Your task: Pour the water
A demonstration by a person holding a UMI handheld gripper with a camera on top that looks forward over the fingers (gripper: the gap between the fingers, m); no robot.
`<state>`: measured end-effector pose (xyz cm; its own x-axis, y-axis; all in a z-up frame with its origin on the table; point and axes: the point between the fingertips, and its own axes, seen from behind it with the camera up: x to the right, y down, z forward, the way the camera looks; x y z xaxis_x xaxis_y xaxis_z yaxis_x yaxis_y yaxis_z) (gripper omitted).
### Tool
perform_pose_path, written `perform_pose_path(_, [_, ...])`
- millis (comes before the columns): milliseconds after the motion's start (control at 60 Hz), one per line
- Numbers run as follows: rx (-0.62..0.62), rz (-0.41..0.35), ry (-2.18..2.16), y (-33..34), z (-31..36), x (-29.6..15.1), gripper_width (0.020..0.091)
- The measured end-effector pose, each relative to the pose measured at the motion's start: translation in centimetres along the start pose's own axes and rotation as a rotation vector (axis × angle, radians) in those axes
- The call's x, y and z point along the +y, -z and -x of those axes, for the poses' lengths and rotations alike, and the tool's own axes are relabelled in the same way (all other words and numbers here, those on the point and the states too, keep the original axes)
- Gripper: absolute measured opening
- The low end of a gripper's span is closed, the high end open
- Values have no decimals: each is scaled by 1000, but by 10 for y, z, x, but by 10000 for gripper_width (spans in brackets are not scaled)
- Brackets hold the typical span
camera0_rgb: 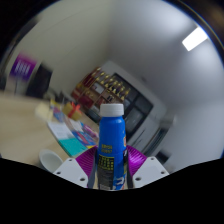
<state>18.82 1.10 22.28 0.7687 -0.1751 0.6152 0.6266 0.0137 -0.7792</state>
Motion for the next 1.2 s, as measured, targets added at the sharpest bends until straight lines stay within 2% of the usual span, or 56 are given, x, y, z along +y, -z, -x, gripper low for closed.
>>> perform_pose_path(67, [-73, 25, -352, -13, 12, 3, 446])
perform_pose_path(100, [-78, 26, -509, 12, 34, 25, 447])
perform_pose_path(167, [-131, 90, -656, -7, 39, 40, 447])
perform_pose_path(217, [-121, 98, -683, -9, 62, 64, 448])
perform_pose_path(333, [-115, 133, -716, -6, 40, 94, 447])
perform_pose_path(367, [-111, 137, -725, -13, 62, 96, 448])
perform_pose_path(483, [-130, 189, -725, -10, 60, 128, 465])
perform_pose_path(517, [-132, 154, -718, -5, 56, 126, 451])
perform_pose_path(600, [-148, 149, -677, -7, 58, 122, 454])
perform_pose_path(650, [-149, 156, -668, -2, 61, 125, 494])
perform_pose_path(800, [-136, 212, -655, 11, 50, 124, 711])
perform_pose_path(833, [-132, 206, -657, 12, 46, 120, 859])
perform_pose_path(1000, [-155, 195, -683, 61, 38, 102, 844])
perform_pose_path(1200, [-185, 192, -691, 158, 33, 75, 844])
